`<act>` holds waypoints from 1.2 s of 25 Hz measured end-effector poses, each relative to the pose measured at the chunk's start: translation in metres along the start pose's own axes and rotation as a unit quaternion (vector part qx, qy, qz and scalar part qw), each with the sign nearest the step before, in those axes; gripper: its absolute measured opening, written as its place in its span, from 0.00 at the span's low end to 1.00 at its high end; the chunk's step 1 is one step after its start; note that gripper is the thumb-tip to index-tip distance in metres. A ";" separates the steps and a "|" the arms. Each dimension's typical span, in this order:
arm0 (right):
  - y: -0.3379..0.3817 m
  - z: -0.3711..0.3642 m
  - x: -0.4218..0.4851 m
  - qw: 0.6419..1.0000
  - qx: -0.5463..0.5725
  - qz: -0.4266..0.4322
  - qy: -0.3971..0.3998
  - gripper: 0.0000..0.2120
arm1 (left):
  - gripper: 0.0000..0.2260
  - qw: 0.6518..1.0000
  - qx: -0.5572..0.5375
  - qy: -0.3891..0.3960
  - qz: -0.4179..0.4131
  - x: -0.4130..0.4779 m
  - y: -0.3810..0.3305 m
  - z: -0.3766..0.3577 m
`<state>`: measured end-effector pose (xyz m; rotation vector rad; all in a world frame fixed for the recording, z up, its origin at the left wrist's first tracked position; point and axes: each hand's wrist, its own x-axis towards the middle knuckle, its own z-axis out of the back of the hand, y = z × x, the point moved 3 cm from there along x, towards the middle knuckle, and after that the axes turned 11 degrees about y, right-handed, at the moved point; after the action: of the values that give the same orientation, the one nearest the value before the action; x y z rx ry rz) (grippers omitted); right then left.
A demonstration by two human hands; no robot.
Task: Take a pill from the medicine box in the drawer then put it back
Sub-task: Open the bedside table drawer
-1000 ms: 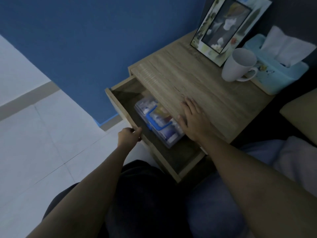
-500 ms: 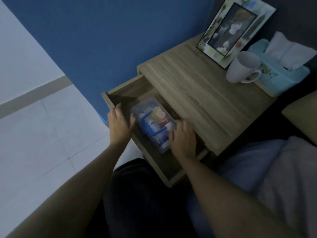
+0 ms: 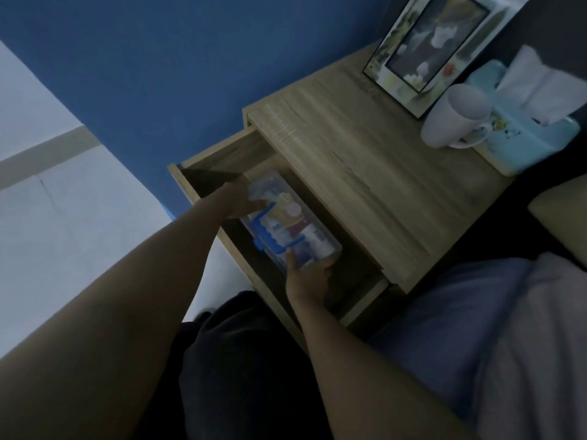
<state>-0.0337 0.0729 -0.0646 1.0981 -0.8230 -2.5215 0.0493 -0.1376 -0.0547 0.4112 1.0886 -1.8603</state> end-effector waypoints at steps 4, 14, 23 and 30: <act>0.009 0.001 -0.011 1.000 -0.006 0.015 -0.025 0.44 | 0.20 0.999 0.040 -0.013 0.005 -0.009 -0.002 0.006; 0.062 0.061 -0.095 0.991 0.039 0.124 -0.026 0.38 | 0.27 0.989 0.098 -0.111 0.028 -0.119 -0.052 0.066; 0.149 0.146 -0.089 0.951 0.044 0.305 -0.032 0.40 | 0.33 0.969 0.033 -0.242 0.030 -0.187 -0.117 0.132; 0.197 0.201 0.013 0.933 -0.031 0.359 -0.010 0.39 | 0.25 0.964 -0.091 -0.248 -0.016 -0.130 -0.143 0.138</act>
<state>-0.1870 -0.0124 0.1562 0.5894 -0.9295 -1.9207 0.0196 -0.1529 0.1801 -0.1758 0.9076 -1.7405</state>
